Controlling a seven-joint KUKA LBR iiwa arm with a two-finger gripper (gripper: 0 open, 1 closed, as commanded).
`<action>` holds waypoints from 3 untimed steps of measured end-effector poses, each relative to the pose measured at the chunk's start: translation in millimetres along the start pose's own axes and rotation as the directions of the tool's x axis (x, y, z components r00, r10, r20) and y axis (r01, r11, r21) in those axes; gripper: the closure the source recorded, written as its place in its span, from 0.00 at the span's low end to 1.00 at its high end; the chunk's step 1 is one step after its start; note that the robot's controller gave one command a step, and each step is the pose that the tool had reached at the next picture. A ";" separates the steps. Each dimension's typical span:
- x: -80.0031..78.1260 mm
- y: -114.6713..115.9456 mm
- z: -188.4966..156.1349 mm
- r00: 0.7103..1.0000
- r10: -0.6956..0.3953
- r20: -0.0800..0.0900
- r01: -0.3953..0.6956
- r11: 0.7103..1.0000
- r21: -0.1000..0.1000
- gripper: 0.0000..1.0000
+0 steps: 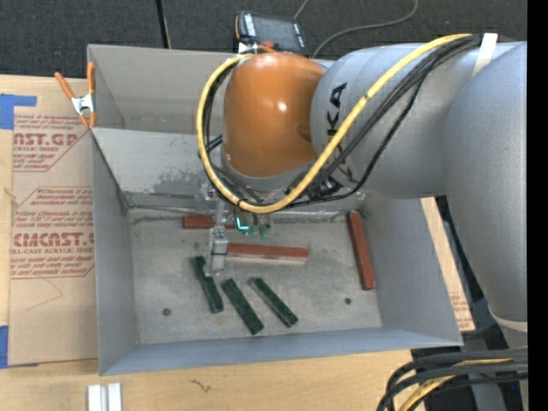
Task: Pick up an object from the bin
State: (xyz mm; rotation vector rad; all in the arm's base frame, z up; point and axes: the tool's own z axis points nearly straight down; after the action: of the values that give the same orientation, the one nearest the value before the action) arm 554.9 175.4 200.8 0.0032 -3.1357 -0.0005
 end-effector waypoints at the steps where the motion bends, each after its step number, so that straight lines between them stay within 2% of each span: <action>1: 31.7 -27.3 134.8 0.999 -0.040 0.003 0.040 0.999 0.000 0.00; 2: 37.2 -42.0 100.7 0.992 0.123 0.008 -0.123 0.992 -0.002 0.00; 3: 57.1 -26.2 102.0 0.925 0.379 0.004 -0.379 0.925 -0.001 0.00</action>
Offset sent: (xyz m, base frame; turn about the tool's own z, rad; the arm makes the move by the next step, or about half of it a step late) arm -0.0309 -0.0277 -0.1308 -0.0396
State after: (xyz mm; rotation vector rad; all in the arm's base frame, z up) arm 497.2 149.2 99.1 -0.6035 -3.0809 0.0005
